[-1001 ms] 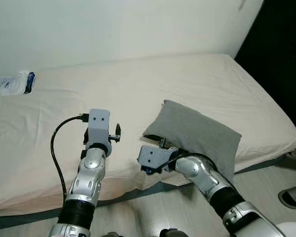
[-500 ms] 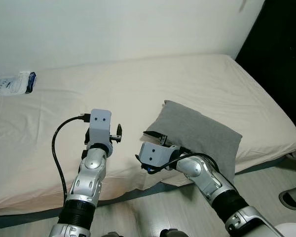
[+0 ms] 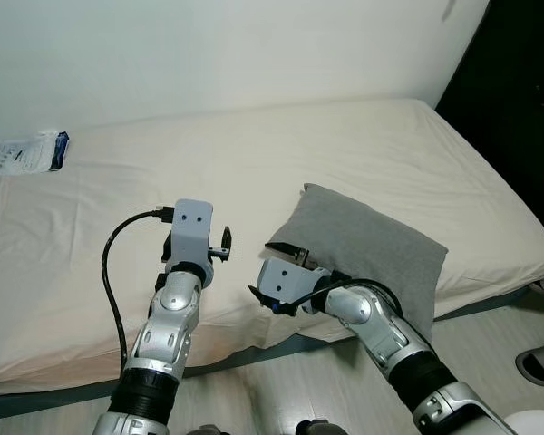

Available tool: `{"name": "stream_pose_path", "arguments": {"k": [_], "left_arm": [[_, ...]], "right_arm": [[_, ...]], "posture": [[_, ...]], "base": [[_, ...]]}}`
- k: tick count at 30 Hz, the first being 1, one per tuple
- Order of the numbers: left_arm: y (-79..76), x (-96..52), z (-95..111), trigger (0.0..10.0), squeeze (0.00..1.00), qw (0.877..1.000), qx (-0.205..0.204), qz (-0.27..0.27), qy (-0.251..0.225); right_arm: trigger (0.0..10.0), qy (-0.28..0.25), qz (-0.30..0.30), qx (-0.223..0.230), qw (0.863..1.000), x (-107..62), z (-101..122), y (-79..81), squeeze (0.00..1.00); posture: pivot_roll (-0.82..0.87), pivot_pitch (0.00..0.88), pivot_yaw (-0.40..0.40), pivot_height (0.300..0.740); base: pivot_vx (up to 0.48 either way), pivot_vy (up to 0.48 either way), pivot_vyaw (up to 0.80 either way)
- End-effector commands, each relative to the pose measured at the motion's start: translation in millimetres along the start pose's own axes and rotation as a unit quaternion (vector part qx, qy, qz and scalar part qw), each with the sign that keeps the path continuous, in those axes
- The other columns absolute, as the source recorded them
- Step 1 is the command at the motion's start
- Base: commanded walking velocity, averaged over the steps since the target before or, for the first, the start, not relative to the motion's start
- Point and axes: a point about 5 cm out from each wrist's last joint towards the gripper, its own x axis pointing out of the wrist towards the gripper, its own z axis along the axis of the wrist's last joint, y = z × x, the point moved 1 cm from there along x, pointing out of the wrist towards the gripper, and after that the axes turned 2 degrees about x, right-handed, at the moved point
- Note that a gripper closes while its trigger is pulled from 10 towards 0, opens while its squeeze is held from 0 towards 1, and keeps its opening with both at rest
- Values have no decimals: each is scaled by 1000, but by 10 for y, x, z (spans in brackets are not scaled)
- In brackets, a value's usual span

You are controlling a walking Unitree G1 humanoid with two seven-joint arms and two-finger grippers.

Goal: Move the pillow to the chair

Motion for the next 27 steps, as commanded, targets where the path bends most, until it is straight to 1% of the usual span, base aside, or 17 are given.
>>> {"name": "stream_pose_path", "arguments": {"k": [1, 4, 8, 10, 11, 17, 18, 21, 22, 27], "left_arm": [[23, -8, -31, 10000, 0, 1000, 7, -1, 5], [30, -2, -30, 10000, 0, 1000, 5, 1, 5], [34, 6, -24, 10000, 0, 1000, 1, 4, 5], [25, 4, -25, 10000, 0, 1000, 0, 3, 6], [-13, -3, -24, 10000, 0, 1000, 0, -4, 6], [-32, -3, -23, 10000, 0, 1000, 0, -7, 6], [1, -3, -14, 10000, 0, 1000, 0, -2, 6], [22, -3, -8, 10000, 0, 1000, 0, 1, 6], [59, -5, -9, 10000, 0, 1000, -15, 8, 12], [122, 7, 23, 10000, 0, 1000, -8, 12, 9]], "right_arm": [[10000, -2, 7, 4, 1000, 0, 9, 59, 0], [10000, -2, 7, 3, 1000, -1, 11, 59, 0], [10000, -4, 5, 4, 1000, 5, 23, 51, 0], [10000, -4, 2, 4, 1000, 4, 24, 47, 0], [10000, -3, 1, 4, 1000, -2, 20, 41, 0], [10000, -2, 1, 4, 1000, -10, 18, 33, 0], [10000, -3, 1, 4, 1000, -16, 24, 26, 0], [10000, -3, 1, 4, 1000, -16, 29, 23, 0], [10000, -3, 0, 4, 1000, -12, 35, 22, 0], [10000, -3, -3, 2, 1000, -13, 41, 2, 0]], "posture": [[-63, 152, 26, 740], [-63, 151, 24, 740], [-60, 151, 42, 740], [-59, 151, 43, 740], [-65, 158, 39, 740], [-66, 165, 31, 740], [-37, 179, 31, 740], [-37, 179, 31, 740], [-34, 186, 43, 740], [-36, 194, 38, 740]], "base": [[0, 0, 0], [0, 0, 0], [0, 0, 0], [0, 0, 0], [0, 0, 0], [0, 0, 0], [0, 0, 0], [0, 0, 0], [0, 0, 0], [0, 0, 0]]}}
